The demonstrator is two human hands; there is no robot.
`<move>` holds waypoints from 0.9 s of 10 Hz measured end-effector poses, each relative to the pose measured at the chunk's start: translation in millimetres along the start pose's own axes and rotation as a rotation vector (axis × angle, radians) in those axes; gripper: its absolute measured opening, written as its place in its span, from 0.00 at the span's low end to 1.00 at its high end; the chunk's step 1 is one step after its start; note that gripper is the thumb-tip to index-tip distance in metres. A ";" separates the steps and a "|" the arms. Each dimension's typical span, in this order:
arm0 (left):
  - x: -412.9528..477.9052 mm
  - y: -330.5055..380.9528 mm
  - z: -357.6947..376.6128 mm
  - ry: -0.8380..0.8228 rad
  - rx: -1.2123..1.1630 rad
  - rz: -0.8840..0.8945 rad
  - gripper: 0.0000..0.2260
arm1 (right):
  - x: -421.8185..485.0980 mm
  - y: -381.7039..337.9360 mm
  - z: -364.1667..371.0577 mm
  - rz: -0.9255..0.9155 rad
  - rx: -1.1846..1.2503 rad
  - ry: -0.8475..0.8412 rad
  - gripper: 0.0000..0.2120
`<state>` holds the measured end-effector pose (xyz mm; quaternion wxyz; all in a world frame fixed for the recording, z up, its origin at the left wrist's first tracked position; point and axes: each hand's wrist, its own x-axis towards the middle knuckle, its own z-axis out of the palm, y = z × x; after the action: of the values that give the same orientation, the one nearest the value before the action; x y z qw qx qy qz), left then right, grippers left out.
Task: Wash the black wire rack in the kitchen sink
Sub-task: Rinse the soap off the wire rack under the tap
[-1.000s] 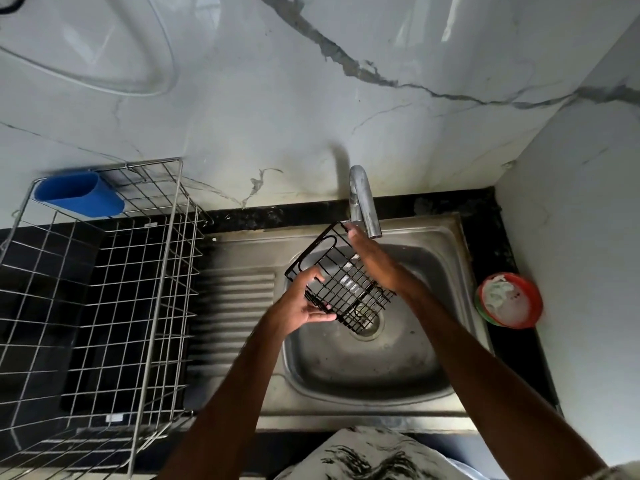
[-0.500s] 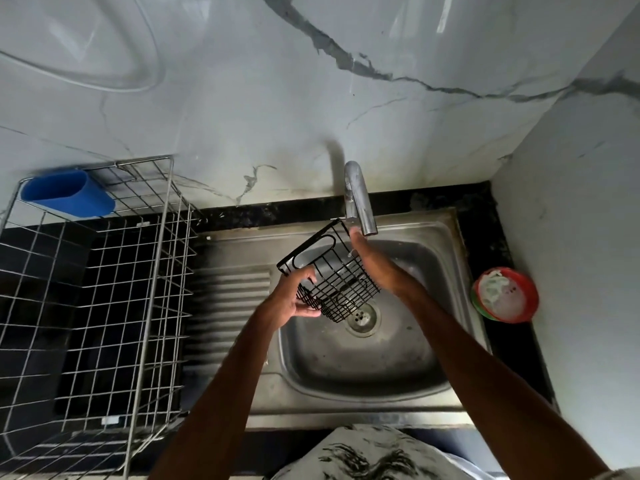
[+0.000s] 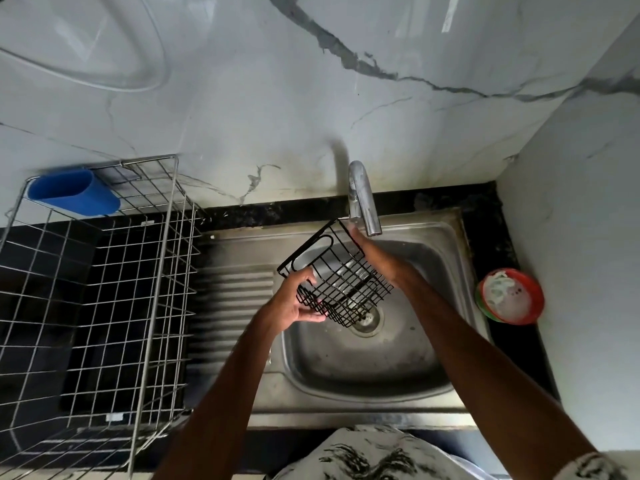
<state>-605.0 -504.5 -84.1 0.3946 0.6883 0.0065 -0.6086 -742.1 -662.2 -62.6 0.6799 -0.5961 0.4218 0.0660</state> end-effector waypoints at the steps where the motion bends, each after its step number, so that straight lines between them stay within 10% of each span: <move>1: -2.3 -2.9 -2.6 -0.001 0.028 0.110 0.02 | 16.3 -4.9 7.8 -0.132 0.023 -0.030 0.32; 4: 7.8 0.4 0.3 0.033 -0.446 -0.127 0.28 | 51.3 72.2 -16.1 0.219 0.029 0.239 0.37; 6: 3.9 -2.0 31.2 -0.089 -0.628 -0.186 0.32 | 48.7 66.6 26.2 -0.128 -0.415 0.652 0.37; 9: -11.5 9.6 52.8 -0.036 -0.694 -0.154 0.21 | 23.6 63.8 64.7 -0.746 -0.600 0.397 0.32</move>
<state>-647.3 -534.8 -66.5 0.5578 0.4999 0.2578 -0.6103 -732.9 -598.0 -130.5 0.3632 -0.8758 0.2642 -0.1771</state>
